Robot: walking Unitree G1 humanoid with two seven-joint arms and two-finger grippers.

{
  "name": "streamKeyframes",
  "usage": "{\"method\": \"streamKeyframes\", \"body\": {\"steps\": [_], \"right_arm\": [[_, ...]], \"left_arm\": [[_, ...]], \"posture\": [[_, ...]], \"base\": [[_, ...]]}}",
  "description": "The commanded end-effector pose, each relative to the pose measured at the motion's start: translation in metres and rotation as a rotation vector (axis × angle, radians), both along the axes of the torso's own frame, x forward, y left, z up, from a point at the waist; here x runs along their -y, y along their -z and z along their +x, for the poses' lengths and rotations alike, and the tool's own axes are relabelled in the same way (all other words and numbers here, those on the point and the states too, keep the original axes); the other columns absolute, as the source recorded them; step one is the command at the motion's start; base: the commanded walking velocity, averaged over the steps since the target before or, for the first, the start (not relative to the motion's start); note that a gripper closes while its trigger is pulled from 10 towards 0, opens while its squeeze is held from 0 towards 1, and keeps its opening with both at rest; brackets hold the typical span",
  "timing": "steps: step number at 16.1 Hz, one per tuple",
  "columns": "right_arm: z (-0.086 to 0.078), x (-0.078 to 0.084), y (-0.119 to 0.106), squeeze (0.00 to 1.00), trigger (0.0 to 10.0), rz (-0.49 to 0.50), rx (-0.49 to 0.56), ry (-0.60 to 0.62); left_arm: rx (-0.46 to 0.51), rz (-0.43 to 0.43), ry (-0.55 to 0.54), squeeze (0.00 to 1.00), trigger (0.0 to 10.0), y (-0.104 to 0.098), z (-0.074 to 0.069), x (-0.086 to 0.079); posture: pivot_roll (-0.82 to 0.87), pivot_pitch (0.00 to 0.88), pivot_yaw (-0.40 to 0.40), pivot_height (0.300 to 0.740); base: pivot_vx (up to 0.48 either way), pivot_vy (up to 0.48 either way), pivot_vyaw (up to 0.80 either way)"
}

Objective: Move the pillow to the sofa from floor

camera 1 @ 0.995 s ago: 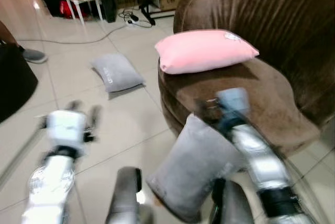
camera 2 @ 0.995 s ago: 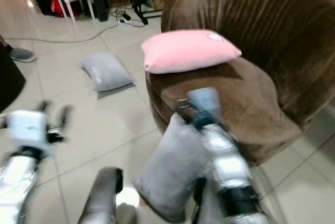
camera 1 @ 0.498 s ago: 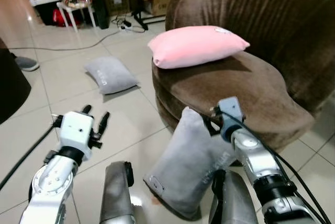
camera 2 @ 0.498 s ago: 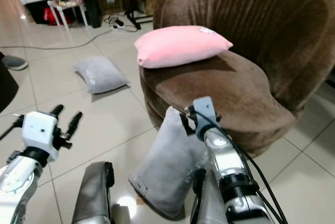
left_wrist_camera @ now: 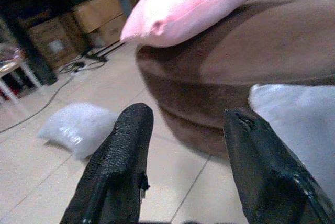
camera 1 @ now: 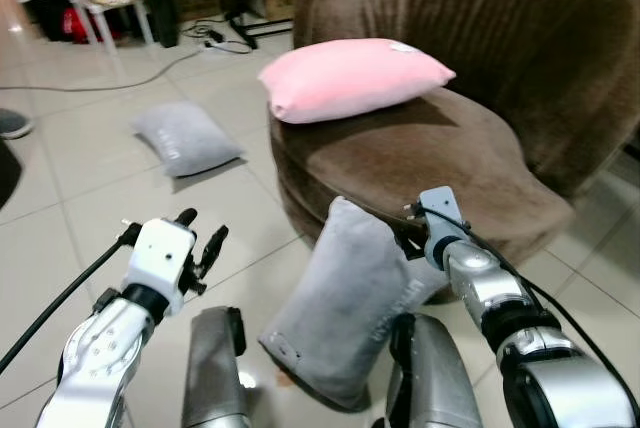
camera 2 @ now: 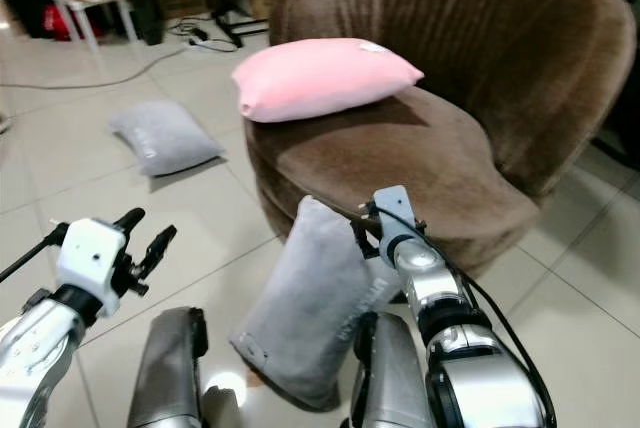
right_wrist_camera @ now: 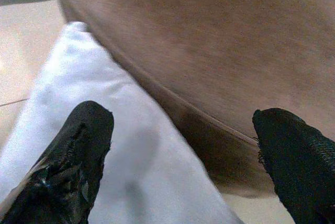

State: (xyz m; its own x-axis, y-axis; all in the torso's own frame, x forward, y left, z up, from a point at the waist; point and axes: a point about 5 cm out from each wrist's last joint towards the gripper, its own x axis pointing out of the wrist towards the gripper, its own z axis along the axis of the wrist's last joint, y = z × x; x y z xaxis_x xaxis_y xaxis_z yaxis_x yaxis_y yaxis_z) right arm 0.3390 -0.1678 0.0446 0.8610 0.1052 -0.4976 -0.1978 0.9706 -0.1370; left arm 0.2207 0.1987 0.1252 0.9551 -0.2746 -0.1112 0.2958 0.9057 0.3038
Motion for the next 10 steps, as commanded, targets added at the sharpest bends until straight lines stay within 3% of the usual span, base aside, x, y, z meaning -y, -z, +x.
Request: {"method": "streamKeyframes", "body": {"steps": [1, 6, 10], "right_arm": [[0.005, 0.004, -0.005, 1.00, 10.0, 0.009, 0.011, 0.038], [0.001, 0.005, 0.002, 1.00, 10.0, 0.084, -0.014, 0.133], [0.006, 0.004, -0.004, 1.00, 10.0, 0.148, 0.041, 0.141]], "left_arm": [[0.001, 0.009, 0.017, 0.02, 10.0, -0.007, -0.008, -0.003], [-0.005, 0.011, -0.011, 0.02, 10.0, -0.032, -0.047, -0.012], [-0.021, 0.021, -0.019, 0.01, 10.0, -0.048, -0.065, -0.013]], "posture": [[0.07, 0.014, -0.072, 0.456], [0.11, 0.149, -0.077, 0.456], [0.08, 0.223, -0.095, 0.456]], "base": [[0.000, 0.000, 0.00], [0.000, 0.000, 0.00], [0.000, 0.000, 0.00]]}}
